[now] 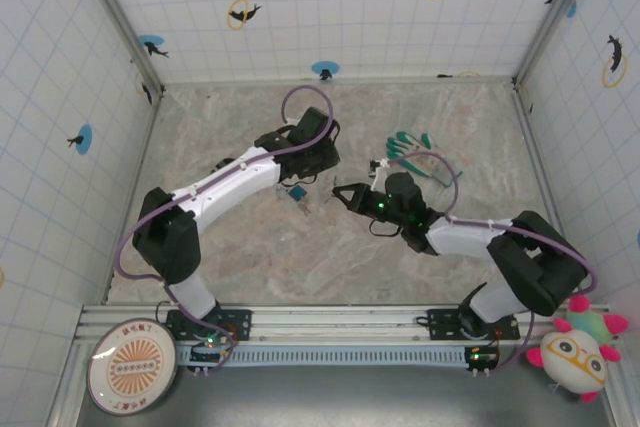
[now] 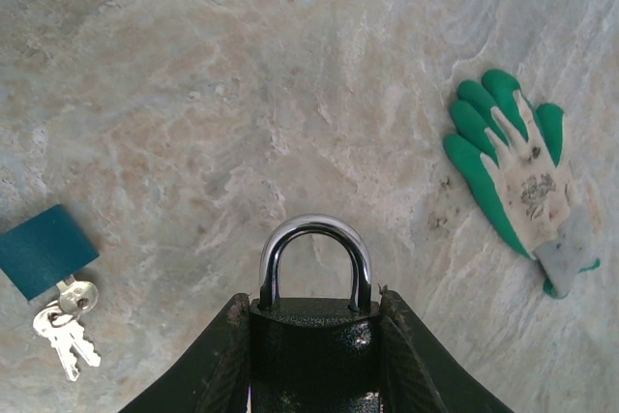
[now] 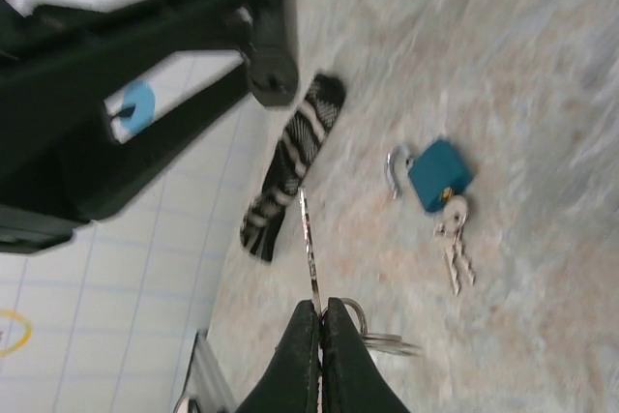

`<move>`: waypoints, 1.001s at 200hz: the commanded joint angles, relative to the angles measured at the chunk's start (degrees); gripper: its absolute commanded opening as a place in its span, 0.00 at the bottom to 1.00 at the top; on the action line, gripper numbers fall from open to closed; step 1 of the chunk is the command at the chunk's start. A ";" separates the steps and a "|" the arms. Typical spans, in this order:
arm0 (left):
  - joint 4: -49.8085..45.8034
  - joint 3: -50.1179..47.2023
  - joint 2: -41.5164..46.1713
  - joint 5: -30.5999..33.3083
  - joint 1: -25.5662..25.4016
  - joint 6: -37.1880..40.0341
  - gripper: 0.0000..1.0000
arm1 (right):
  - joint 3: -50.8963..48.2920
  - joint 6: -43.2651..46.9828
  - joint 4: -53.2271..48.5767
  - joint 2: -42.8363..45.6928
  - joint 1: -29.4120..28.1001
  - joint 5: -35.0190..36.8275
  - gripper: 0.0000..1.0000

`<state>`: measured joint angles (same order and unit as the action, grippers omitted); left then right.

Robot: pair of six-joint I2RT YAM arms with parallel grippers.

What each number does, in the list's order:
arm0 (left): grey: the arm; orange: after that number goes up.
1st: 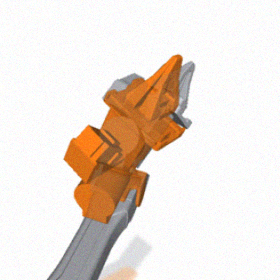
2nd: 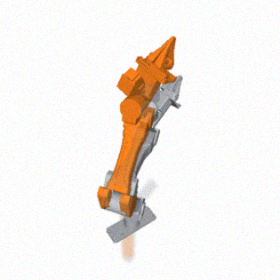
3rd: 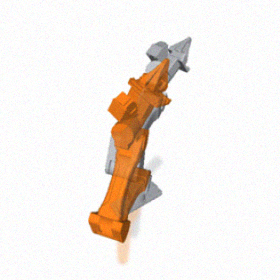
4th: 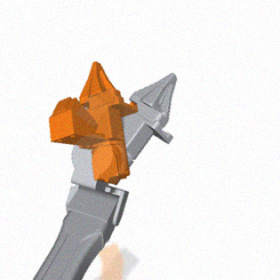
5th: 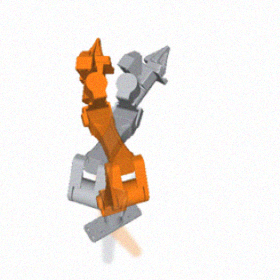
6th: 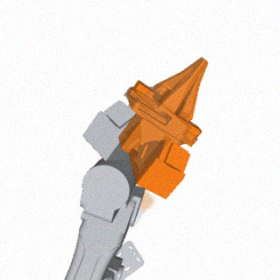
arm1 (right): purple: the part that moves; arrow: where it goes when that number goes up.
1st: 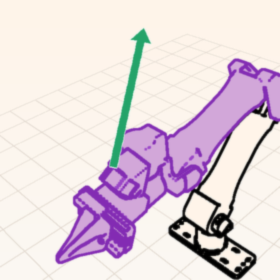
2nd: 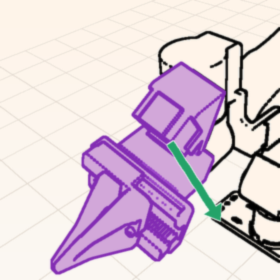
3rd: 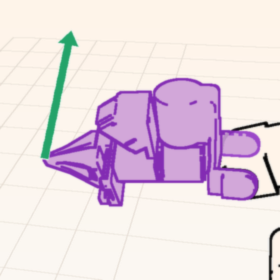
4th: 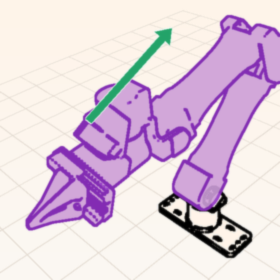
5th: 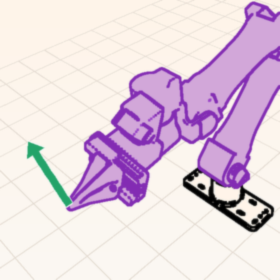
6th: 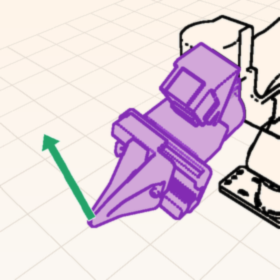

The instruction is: Unlock with the key

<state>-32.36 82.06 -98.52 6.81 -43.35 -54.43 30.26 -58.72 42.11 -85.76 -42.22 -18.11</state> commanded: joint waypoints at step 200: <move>-7.63 -0.75 1.27 0.74 0.02 11.11 0.00 | 5.64 -15.71 11.44 -10.02 3.17 -16.43 0.00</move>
<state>-39.44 82.02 -99.79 6.50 -43.35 -44.77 33.47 -73.17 50.57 -94.87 -39.75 -33.21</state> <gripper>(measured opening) 0.333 0.053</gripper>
